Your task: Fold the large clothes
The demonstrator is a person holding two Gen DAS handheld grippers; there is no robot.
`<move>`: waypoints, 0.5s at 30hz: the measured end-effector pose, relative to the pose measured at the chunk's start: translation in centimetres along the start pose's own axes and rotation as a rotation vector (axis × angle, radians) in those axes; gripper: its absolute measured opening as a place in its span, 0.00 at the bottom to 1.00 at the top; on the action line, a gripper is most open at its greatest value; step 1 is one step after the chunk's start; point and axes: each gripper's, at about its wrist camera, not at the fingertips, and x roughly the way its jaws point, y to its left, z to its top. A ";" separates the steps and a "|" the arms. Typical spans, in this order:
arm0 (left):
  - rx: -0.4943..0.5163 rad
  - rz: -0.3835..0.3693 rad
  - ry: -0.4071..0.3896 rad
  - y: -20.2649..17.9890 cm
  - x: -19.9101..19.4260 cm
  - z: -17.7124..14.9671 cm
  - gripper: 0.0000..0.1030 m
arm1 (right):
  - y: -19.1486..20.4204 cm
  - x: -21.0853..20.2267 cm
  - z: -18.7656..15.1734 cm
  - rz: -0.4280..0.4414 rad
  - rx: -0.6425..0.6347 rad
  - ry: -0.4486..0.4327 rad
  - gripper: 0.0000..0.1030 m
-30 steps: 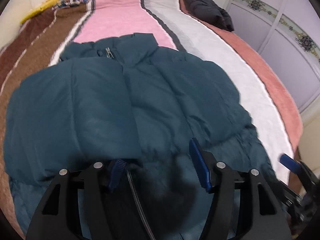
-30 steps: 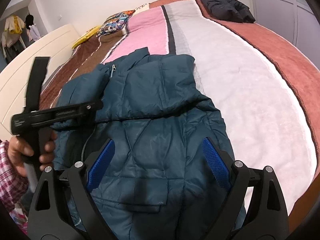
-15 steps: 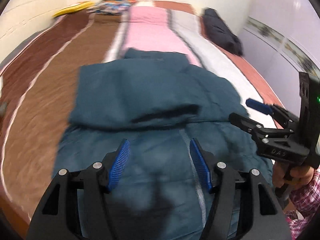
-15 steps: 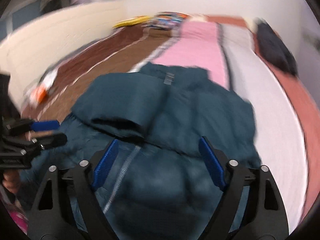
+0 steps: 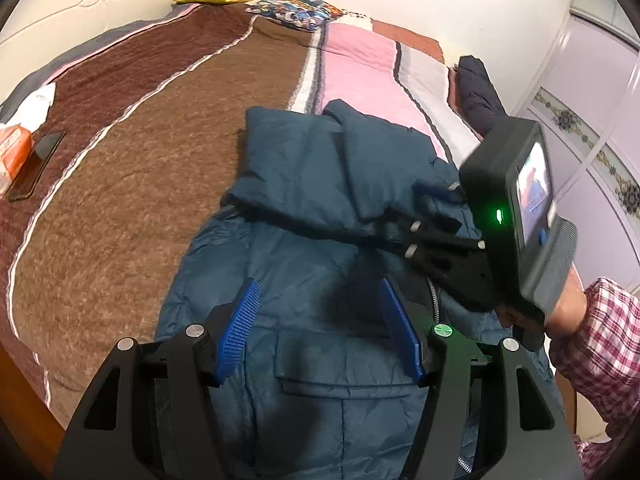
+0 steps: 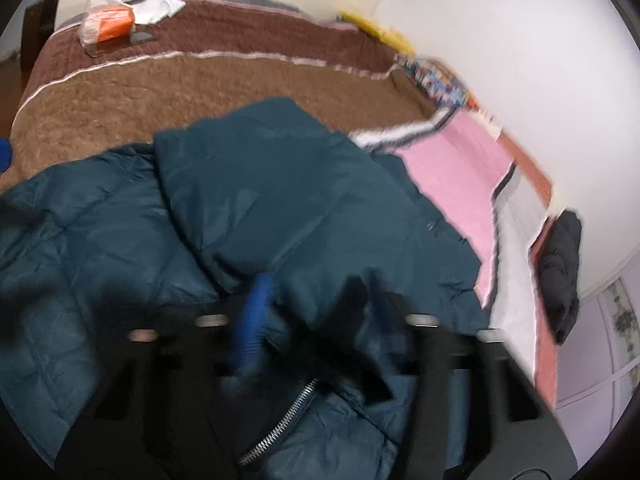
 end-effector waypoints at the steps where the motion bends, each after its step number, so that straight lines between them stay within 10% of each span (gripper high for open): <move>1: -0.003 -0.001 -0.002 0.1 -0.1 0.0 0.60 | -0.7 -0.2 0.1 0.004 0.044 -0.005 0.01; 15: 0.033 -0.013 0.013 -1.3 0.8 0.0 0.60 | -15.3 -8.0 -7.6 0.106 0.839 -0.128 0.01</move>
